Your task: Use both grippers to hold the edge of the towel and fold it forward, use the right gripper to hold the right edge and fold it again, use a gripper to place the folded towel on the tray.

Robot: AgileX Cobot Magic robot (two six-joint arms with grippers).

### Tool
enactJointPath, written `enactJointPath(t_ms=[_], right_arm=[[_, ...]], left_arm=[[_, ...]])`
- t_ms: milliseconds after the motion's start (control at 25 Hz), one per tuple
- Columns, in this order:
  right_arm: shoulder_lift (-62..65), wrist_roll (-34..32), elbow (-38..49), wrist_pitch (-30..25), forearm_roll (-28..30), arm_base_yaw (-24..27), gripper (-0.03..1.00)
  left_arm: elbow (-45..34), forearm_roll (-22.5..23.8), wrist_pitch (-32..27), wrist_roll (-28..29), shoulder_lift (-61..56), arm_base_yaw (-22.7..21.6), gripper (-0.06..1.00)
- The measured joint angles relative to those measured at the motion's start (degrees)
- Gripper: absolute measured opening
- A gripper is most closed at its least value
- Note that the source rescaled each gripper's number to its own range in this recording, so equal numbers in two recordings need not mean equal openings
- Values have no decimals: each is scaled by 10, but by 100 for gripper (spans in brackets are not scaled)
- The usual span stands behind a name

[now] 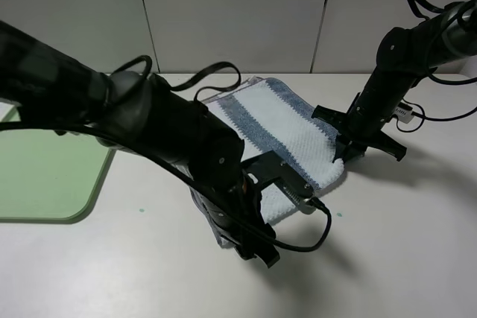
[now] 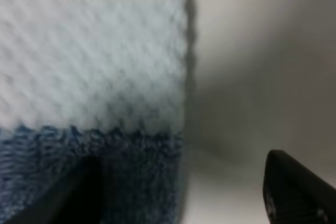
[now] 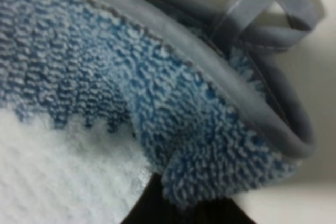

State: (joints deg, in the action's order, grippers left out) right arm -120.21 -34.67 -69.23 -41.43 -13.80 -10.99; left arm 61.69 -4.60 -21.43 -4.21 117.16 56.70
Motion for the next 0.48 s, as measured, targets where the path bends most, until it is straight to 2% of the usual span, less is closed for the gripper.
enactJointPath(t_ms=[200,280,360,480], right_arm=[[0,0,0,1,0,0,0],[0,0,0,1,0,0,0],[0,0,0,1,0,0,0],[0,0,0,1,0,0,0]], left_arm=[[9,6,4,1,11,0,64],[10,12,4,2,12,0,59],[10,20,6,2,13,-1,48],[12,30,17,2,15,-2,21]])
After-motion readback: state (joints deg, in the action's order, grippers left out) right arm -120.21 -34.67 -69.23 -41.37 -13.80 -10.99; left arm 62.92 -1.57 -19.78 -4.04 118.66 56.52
